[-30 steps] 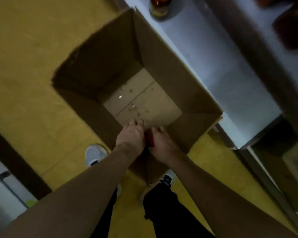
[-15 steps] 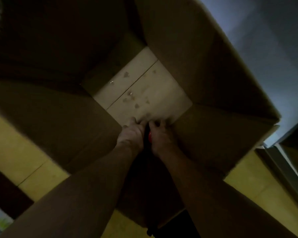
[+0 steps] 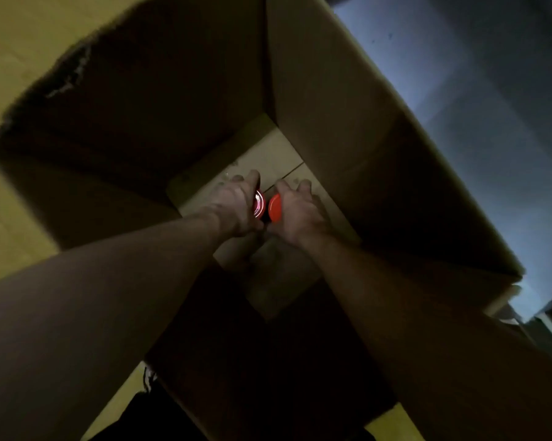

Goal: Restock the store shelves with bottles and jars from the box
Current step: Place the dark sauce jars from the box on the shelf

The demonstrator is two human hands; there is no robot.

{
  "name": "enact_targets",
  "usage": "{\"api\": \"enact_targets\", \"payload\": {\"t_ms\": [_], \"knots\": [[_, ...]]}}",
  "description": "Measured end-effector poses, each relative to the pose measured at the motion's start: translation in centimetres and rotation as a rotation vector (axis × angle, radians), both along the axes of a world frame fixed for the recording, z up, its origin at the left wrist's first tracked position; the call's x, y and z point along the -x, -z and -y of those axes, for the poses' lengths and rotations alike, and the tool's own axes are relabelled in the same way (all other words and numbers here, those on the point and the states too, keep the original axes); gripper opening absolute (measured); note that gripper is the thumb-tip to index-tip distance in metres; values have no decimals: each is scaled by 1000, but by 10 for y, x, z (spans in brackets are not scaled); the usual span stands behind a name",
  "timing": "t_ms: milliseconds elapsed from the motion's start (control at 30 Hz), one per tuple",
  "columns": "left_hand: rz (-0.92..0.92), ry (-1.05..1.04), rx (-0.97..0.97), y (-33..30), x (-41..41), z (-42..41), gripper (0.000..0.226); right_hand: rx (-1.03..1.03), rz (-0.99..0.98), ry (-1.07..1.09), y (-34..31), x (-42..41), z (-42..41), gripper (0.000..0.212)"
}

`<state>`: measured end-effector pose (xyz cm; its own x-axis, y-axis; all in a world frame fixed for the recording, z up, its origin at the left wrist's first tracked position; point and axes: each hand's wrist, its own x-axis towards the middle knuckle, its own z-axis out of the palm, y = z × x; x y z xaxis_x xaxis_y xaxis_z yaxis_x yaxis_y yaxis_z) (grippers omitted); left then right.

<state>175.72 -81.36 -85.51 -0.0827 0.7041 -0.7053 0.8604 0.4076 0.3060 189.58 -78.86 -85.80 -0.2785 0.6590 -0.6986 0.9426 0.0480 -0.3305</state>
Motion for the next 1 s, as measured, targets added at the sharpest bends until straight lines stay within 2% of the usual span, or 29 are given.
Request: {"api": "enact_targets", "payload": {"t_ms": [133,267,400,500,600,733,867,1000], "knots": [[100,-95,-99,28,11,14,86,-97,-100,38,28,-6,0,88],[229,-182,-168,35,27,36,86,-100,-314,315,40,-25,18,92],[263,-263,-193,25,27,37,79,-117,-361,404,33,-28,24,75],[254,-322,-172,2,27,34,90,-117,-352,409,10,-29,18,68],[250,-330,-145,-47,28,28,101,-77,-374,401,-40,-37,8,63],[277,-290,-147,-131,28,16,88,-24,-419,412,-128,-45,-1,59],[305,-301,-226,-257,29,2,77,6,-485,386,-253,-48,-12,60],[346,-317,-291,-379,33,-18,72,-57,-507,390,-379,-48,-30,58]]}}
